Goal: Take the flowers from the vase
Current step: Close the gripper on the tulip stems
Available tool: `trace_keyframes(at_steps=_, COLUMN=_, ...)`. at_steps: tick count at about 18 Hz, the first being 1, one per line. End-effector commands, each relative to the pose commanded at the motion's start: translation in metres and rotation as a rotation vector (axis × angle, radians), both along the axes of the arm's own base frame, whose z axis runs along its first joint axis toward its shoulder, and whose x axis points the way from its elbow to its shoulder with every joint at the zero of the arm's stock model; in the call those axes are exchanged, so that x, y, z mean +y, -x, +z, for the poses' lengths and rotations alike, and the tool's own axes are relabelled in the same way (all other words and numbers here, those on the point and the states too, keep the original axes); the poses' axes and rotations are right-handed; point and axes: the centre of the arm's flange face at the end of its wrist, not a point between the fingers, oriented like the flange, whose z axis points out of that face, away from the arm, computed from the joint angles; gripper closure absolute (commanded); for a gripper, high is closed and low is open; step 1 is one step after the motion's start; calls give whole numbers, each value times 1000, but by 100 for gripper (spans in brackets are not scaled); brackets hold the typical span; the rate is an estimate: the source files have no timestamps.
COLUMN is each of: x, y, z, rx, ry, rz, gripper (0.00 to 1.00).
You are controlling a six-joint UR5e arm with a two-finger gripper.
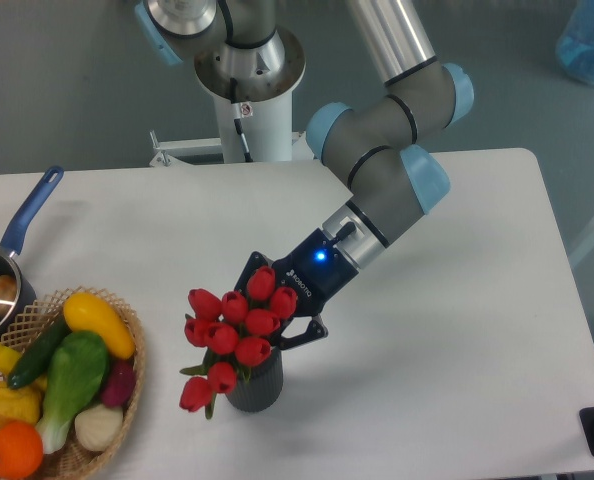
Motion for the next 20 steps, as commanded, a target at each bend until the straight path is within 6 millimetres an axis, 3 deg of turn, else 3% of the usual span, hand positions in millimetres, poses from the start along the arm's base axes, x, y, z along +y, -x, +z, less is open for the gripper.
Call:
trace_keyframes(at_steps=7, x=-1, y=-4, z=8, rx=-6, ry=-4, rz=2, gripper=58)
trace_keyframes(at_steps=16, x=-17, y=15, z=24, rx=-3, ry=-43, rz=39, gripper=58)
trace_keyframes(at_steps=20, x=-20, y=17, z=44, rx=-14, ry=-40, rz=60, gripper=58)
